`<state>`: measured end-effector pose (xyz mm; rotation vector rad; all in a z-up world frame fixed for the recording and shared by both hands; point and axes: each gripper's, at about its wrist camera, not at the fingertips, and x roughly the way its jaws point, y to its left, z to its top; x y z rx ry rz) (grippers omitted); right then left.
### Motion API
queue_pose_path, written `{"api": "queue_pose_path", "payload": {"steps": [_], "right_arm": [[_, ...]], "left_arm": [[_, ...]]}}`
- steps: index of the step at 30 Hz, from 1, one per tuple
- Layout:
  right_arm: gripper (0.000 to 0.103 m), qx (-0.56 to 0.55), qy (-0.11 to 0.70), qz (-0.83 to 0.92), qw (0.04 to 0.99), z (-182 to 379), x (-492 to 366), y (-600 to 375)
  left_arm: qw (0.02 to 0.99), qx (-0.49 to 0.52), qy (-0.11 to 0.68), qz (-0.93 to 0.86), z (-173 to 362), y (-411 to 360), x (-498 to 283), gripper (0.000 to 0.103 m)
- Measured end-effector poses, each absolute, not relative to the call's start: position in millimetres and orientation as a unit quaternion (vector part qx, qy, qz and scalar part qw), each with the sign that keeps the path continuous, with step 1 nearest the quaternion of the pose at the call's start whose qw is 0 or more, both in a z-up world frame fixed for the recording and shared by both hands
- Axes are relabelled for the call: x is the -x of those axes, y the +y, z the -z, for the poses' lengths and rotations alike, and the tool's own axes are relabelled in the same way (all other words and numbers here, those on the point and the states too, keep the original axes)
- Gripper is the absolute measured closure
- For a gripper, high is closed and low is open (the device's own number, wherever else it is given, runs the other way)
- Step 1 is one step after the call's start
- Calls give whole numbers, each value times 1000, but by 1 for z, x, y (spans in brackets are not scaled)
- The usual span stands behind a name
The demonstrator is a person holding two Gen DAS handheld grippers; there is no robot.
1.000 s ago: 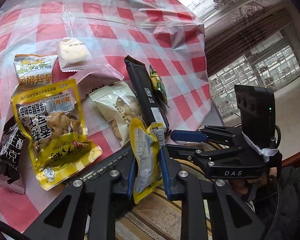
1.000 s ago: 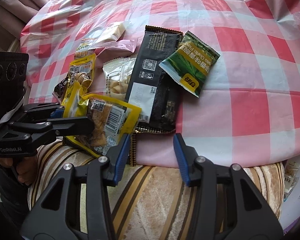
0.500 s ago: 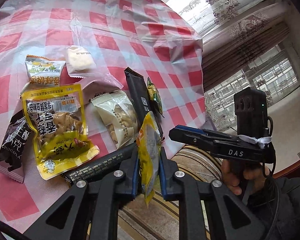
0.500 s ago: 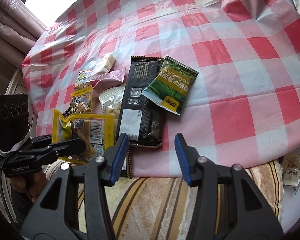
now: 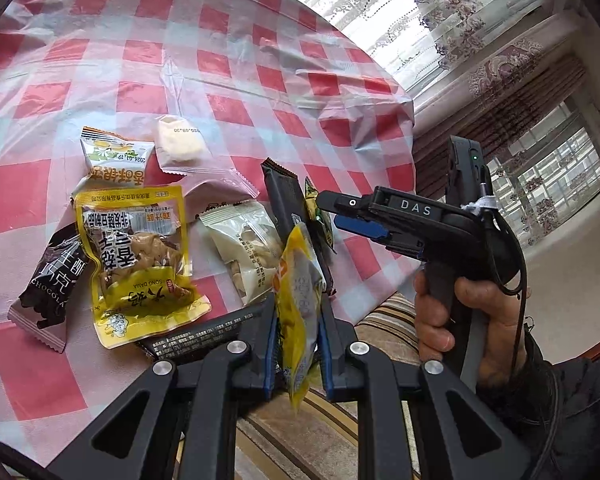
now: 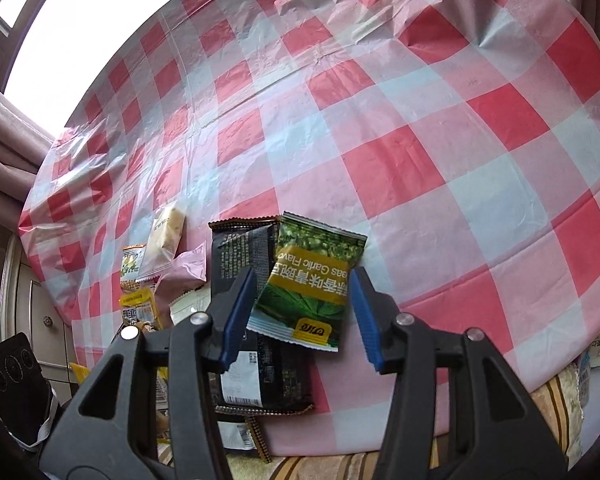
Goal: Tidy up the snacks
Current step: 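Grasp the small yellow packet with the left tool while the right tool grasps the green garlic-flavor bag, then carry both held packets over the white box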
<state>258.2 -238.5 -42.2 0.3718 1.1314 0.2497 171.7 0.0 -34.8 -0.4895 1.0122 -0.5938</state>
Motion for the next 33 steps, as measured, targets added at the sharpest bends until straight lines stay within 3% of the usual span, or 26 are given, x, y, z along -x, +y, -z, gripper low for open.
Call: {"api": "queue_pose_path", "payload": {"steps": [6,17,33], "right_arm": [[51,-170,544,-108,814,51,-270,-235],[60,-154,540,-121,819,49,-262,-236],[61,-198,518,-149,819,34,-228,-276]], "left_arm": [[813,224,466,269,31,-2,-167,85],[834,212,460,218,22,-6,-163,85],[841,187,463,208,5,-47,-172,85]]}}
